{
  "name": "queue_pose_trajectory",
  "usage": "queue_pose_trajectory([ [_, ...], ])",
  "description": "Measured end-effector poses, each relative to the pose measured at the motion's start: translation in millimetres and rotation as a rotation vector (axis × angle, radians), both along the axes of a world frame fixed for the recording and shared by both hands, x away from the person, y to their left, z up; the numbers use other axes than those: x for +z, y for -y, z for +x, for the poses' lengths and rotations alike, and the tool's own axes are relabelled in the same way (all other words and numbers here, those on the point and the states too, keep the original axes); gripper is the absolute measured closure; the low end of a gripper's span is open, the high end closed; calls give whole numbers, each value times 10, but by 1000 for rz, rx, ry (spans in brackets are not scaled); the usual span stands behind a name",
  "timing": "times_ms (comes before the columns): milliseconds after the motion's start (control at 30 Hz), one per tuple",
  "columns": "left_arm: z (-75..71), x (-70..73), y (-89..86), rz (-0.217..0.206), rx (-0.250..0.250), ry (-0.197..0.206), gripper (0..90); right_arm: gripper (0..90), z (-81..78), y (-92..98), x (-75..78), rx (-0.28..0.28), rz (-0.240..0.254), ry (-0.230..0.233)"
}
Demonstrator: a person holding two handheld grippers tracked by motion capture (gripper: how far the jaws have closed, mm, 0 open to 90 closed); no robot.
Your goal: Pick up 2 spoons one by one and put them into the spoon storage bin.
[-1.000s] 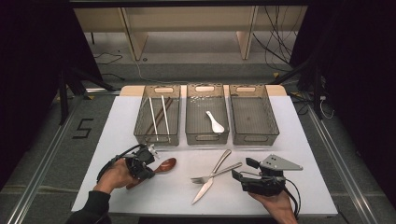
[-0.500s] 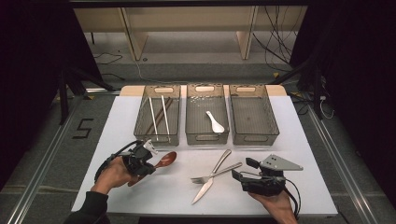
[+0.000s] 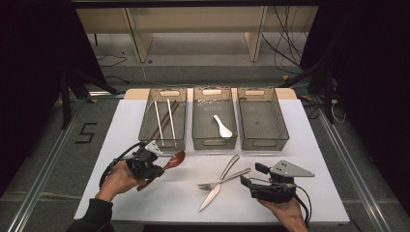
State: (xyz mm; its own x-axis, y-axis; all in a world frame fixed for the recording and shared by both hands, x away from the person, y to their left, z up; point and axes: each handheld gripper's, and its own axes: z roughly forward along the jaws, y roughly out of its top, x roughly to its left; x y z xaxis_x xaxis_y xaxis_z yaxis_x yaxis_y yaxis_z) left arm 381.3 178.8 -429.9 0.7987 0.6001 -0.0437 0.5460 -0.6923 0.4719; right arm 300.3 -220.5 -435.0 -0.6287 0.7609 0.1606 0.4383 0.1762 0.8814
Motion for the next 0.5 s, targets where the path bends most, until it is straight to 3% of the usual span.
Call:
queue_pose_trajectory([
  [200,-14,70,48,-48,6,19,810,266,-6,-6,-2,7,4,11],
  [500,8,123,97,-79,9,29,810,248,-9,-4,-3,2,-1,18],
])
